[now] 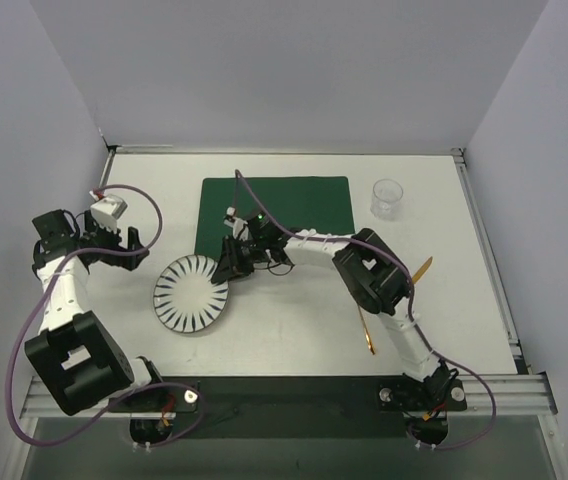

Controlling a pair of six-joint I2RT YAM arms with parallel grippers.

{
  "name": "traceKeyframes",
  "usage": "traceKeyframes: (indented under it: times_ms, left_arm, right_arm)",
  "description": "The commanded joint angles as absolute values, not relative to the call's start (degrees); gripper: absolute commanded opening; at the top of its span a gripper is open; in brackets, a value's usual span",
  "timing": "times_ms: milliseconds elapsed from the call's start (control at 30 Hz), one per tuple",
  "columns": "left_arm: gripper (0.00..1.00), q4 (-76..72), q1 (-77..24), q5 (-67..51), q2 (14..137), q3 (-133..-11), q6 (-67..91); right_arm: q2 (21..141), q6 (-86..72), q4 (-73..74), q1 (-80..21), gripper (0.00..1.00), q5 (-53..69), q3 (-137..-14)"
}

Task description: Set the dinner table for one person

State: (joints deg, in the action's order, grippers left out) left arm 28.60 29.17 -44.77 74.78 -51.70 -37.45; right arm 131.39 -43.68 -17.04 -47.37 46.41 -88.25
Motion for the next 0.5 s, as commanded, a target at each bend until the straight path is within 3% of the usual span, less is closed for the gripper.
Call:
traceKeyframes:
  times_ms: [0, 267, 467]
  left_arm:
    - [0.97, 28.92, 29.09, -41.84, 73.83, -56.6, -33.31]
    - [0.97, 26.73, 29.0, -42.45, 73.83, -55.99, -31.2]
    - [0.97, 25.58, 25.94, -41.84, 74.18, -53.44, -30.59]
  right_arm:
    - [119.29, -48.16, -23.62, -42.63, 0.0, 49.12, -85.35]
    - [110.57, -52.21, -29.97, -35.87, 0.0, 49.75, -78.14]
    - [108.89, -53.17, -26.03, -27.87, 0.0, 35.99, -75.15]
